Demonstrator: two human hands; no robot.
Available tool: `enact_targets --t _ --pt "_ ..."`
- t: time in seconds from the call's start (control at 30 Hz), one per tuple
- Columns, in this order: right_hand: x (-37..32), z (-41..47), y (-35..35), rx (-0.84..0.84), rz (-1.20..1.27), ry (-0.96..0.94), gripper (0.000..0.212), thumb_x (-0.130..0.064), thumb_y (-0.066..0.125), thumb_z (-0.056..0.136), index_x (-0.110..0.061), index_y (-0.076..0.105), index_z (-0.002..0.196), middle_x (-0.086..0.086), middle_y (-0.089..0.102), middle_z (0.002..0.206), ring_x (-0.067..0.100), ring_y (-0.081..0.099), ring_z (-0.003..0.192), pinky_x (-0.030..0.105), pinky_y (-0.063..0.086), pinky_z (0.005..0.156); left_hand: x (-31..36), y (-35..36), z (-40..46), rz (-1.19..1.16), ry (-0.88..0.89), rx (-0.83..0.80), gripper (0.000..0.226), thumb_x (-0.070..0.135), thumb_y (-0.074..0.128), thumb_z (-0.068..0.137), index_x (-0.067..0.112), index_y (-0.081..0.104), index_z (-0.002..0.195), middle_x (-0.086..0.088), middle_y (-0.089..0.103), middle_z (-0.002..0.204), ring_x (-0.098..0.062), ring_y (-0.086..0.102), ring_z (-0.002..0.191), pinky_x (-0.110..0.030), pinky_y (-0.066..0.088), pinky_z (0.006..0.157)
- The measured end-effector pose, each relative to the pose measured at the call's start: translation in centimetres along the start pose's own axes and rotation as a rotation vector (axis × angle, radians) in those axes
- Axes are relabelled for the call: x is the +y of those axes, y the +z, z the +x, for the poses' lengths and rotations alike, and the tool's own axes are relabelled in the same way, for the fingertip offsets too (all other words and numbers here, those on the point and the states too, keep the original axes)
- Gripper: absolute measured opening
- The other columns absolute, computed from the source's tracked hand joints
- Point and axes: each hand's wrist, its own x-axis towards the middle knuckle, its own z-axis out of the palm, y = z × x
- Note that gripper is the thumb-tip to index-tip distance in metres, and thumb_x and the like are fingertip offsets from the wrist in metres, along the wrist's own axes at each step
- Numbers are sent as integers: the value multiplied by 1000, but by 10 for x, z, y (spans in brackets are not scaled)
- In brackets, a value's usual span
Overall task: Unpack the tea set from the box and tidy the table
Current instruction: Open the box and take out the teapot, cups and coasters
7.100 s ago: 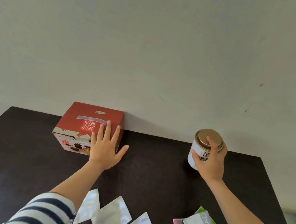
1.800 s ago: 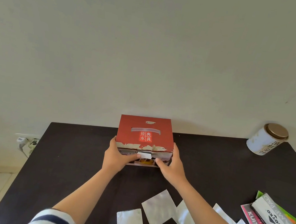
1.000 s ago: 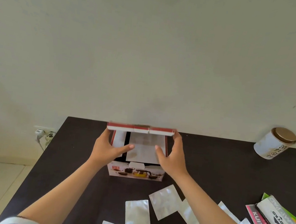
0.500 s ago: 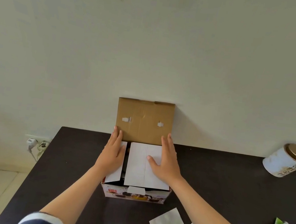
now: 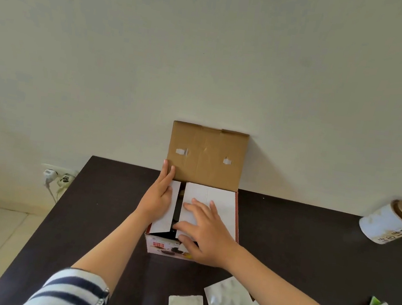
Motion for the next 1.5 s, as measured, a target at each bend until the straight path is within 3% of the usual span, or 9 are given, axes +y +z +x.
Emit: enact_targets --t 0.33,0.47,0.63,0.73,0.83,0.97,1.13,1.33,1.5 --pt "7 -44 -80 479 136 86 28 -36 46 95 -13 61 103 5 57 131 14 52 121 23 43 98 3 -2 -2 59 -19 0 55 14 32 101 25 12 151 19 -10 156 0 22 134 -16 28 95" --pt "30 -91 -97 531 147 333 40 -45 46 93 -12 60 109 1 53 125 5 49 115 4 38 89 4 1 -3 61 -24 16 55 14 32 101 26 12 151 20 -10 156 -6 28 135 -18 32 88" --pt "54 -122 -80 401 150 694 38 -43 52 91 -14 58 116 0 50 125 19 49 118 34 40 96 6 3 -3 87 -34 24 55 16 31 101 26 11 151 20 -10 156 -8 29 135 -16 32 85" --pt "57 -121 -48 229 119 904 40 -42 48 96 -19 51 128 0 49 136 29 32 139 59 2 113 8 3 -3 107 -28 31 55 16 32 101 24 12 151 19 -9 156 -9 27 138 -17 31 88" --pt "51 -107 -20 115 326 949 51 -48 39 98 -23 38 142 -2 42 146 26 24 144 58 -2 114 8 4 -3 134 -23 26 55 18 32 101 24 11 152 19 -11 156 -11 25 140 -19 31 91" --pt "30 -69 0 170 763 893 62 -50 36 98 -27 17 152 -2 30 155 19 30 141 44 27 115 9 4 -4 181 -21 1 63 35 40 99 22 8 152 18 -16 155 -16 26 141 -28 37 101" --pt "10 -40 13 315 687 972 57 -39 32 102 -21 12 153 2 31 154 20 32 140 32 34 108 7 3 -3 221 -29 -23 90 53 56 86 22 3 152 15 -19 156 -16 19 143 -35 31 109" --pt "10 -42 26 420 546 967 53 -37 32 102 -19 22 151 2 39 149 18 40 136 27 42 100 7 3 -3 265 -33 -12 78 43 52 92 19 8 152 12 -16 157 -21 23 142 -35 34 108" --pt "14 -42 28 457 496 938 50 -34 32 102 -18 26 150 2 42 147 18 43 132 25 43 94 23 -10 -12 182 -33 93 59 30 50 96 19 26 148 0 24 155 -21 23 143 -41 27 114"
